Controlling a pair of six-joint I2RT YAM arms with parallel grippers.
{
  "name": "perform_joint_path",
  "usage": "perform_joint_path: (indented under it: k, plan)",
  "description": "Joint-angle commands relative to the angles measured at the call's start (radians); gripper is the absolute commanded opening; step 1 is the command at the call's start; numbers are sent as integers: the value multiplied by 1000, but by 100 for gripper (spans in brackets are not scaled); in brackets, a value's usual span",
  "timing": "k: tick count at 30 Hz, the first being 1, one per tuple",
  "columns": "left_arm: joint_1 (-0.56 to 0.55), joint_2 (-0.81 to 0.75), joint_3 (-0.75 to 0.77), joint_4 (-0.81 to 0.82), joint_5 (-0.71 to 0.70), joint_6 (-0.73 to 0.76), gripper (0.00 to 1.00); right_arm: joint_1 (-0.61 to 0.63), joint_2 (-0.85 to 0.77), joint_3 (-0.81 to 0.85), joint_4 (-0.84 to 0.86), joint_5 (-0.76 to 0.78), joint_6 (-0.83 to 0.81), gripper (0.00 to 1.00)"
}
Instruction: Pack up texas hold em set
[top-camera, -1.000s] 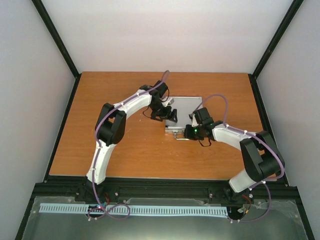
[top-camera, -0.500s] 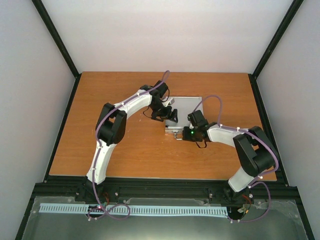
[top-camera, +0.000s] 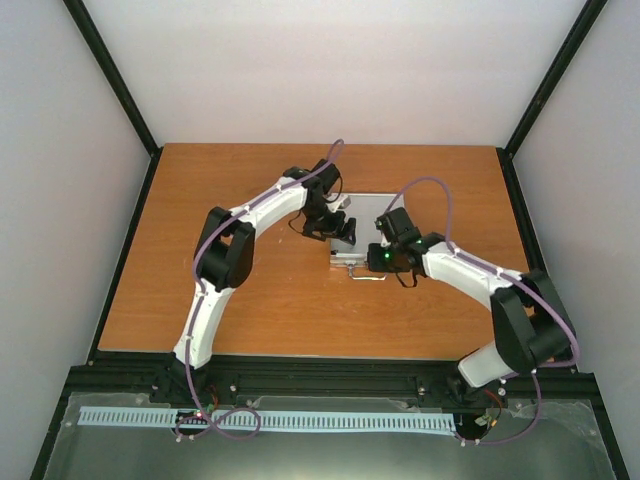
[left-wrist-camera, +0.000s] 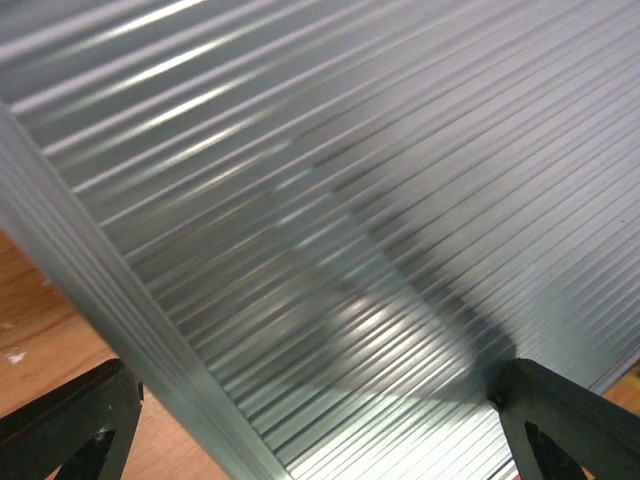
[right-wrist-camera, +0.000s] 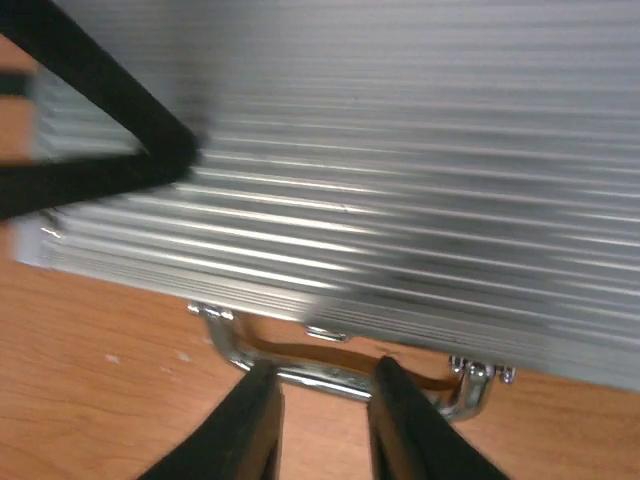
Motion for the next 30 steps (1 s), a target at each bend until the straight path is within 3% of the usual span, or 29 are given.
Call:
perform_joint_path:
  k: [1,3,4,10,21,30]
  plan:
    - [-3,41,78,-112,-174,30,100,7,-85,78,-137,22,-60,50]
    - [0,28,125,-135,-193,33,100,7,-111,101,-173,28,-70,95]
    - [0,16,144,-142,-203,33,100,7,-128,114,-186,32,-76,99]
    - [8,-98,187,-145,-300,28,100,7,-173,196,-267,63,-104,100]
    - [37,-298,115,-139,-380,27,100,7,-219,231,-317,116,-119,100]
    - [40,-355,72,-137,-423,12,100,7,-226,237,-352,167,-141,100]
